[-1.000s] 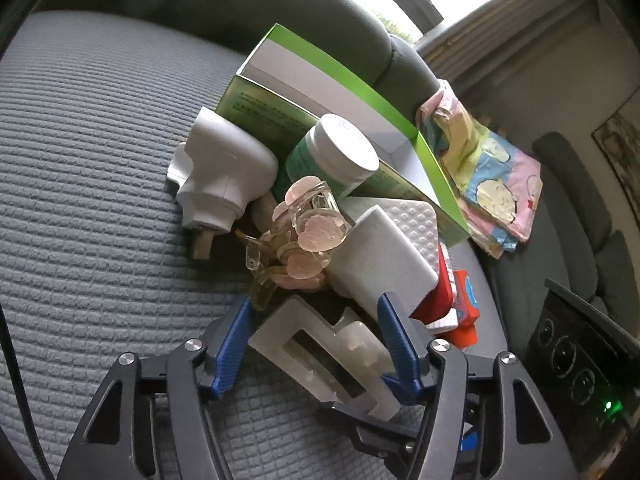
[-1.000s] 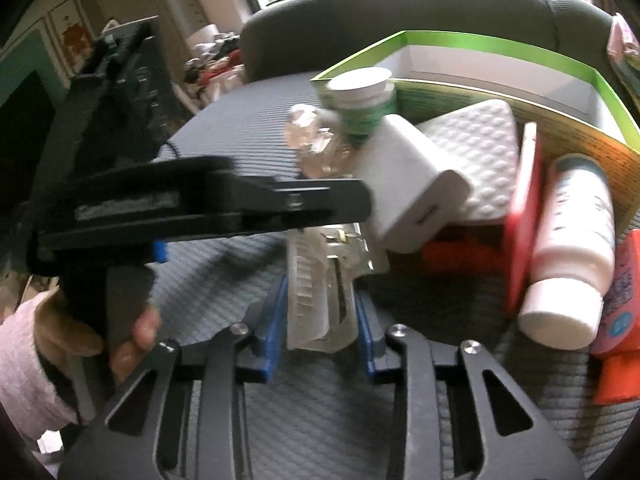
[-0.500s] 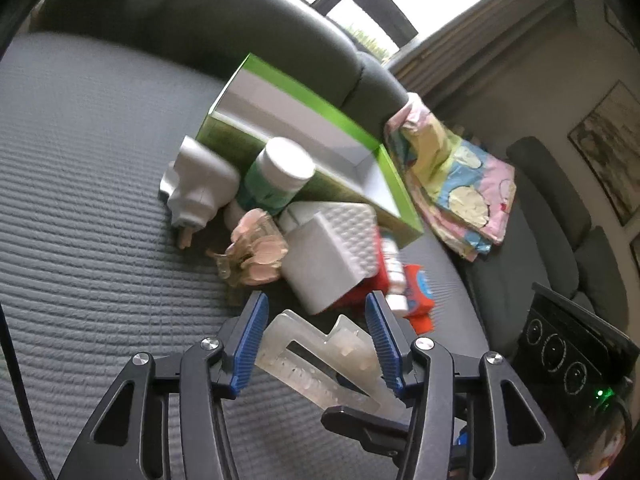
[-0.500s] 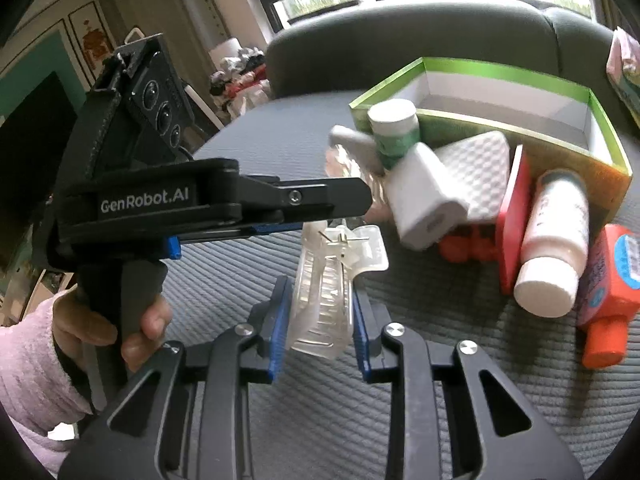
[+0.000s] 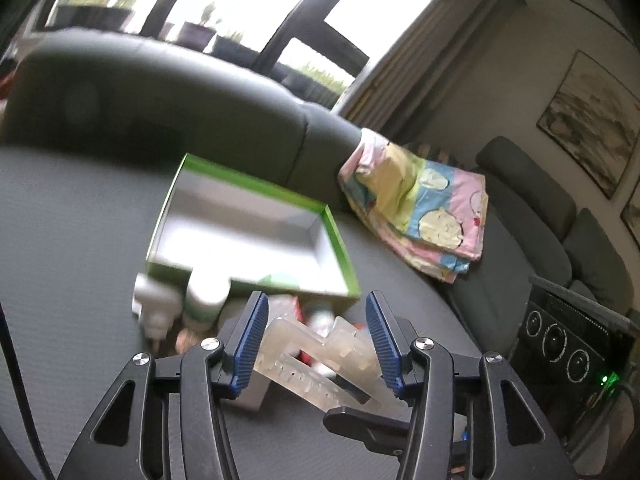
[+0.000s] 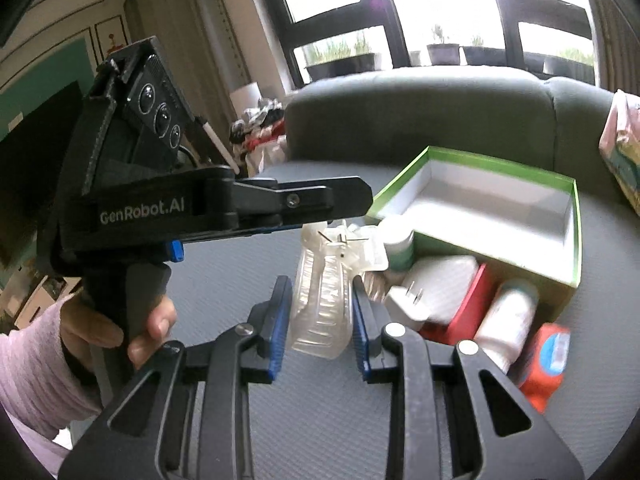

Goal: Organize rigid objects

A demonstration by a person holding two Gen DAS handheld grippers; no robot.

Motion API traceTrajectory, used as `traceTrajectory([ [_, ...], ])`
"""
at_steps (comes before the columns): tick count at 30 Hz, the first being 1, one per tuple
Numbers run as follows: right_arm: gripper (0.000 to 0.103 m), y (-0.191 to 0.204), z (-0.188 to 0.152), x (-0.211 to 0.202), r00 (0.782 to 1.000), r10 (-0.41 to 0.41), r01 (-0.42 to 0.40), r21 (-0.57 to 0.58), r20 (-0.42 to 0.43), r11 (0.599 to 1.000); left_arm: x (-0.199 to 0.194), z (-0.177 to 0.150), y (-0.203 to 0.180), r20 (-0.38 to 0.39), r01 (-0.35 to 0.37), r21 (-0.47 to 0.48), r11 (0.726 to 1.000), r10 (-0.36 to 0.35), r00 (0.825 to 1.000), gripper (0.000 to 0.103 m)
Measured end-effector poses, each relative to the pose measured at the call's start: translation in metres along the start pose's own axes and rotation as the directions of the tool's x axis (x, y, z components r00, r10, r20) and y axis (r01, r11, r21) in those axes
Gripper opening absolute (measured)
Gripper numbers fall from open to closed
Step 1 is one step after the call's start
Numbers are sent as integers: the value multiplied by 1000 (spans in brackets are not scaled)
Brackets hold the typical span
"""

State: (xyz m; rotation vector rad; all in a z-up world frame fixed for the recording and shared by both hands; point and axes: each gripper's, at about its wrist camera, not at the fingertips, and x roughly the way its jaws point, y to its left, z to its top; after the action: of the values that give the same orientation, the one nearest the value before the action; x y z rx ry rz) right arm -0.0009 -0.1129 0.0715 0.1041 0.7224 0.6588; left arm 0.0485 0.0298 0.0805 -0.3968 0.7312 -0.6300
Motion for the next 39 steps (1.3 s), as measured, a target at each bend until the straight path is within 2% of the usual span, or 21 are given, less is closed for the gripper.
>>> traceTrajectory([
  [7,24,-37,50,-2,999,-6,5,21,49,1000,31,53,-7,21,-3,48,999,2,1000,52],
  [11,24,-66,64,12,999,4,-7,60,44,998,63,72,7,-3,-9,31,999,9,1000,52],
  [18,24,-111,65,59,1000,10,-7,123,-23,992,117,74,43,-76,-30,-29,999,28,997,52],
  [24,26,-140,55,98,996,3,15,186,-94,982,155,63,63,-142,-112,-53,992,103,985,52],
  [25,28,-143,55,103,994,-20,40,197,-107,980,160,61,66,-149,-143,-57,988,134,980,52],
  [27,48,-154,51,108,988,-95,120,227,-120,966,169,56,71,-181,-200,-62,978,186,966,54],
  [28,66,-158,51,108,986,-112,138,242,-120,960,171,54,73,-193,-221,-58,974,206,959,60],
  [29,75,-160,50,107,985,-127,153,251,-117,956,172,52,74,-194,-240,-47,970,227,954,63],
  [31,76,-164,47,101,982,-157,180,267,-106,947,169,49,73,-173,-295,3,955,291,941,82],
  [32,79,-164,46,98,978,-177,200,269,-106,942,166,47,71,-156,-330,37,943,332,930,85],
  [37,102,-159,48,79,963,-258,270,247,-82,931,142,42,55,-68,-398,123,909,408,911,88],
  [38,102,-154,47,74,958,-278,288,240,-75,927,136,41,50,-42,-419,143,896,429,902,89],
  [39,102,-154,45,71,954,-292,300,236,-70,924,133,41,46,-25,-433,157,888,441,897,95],
])
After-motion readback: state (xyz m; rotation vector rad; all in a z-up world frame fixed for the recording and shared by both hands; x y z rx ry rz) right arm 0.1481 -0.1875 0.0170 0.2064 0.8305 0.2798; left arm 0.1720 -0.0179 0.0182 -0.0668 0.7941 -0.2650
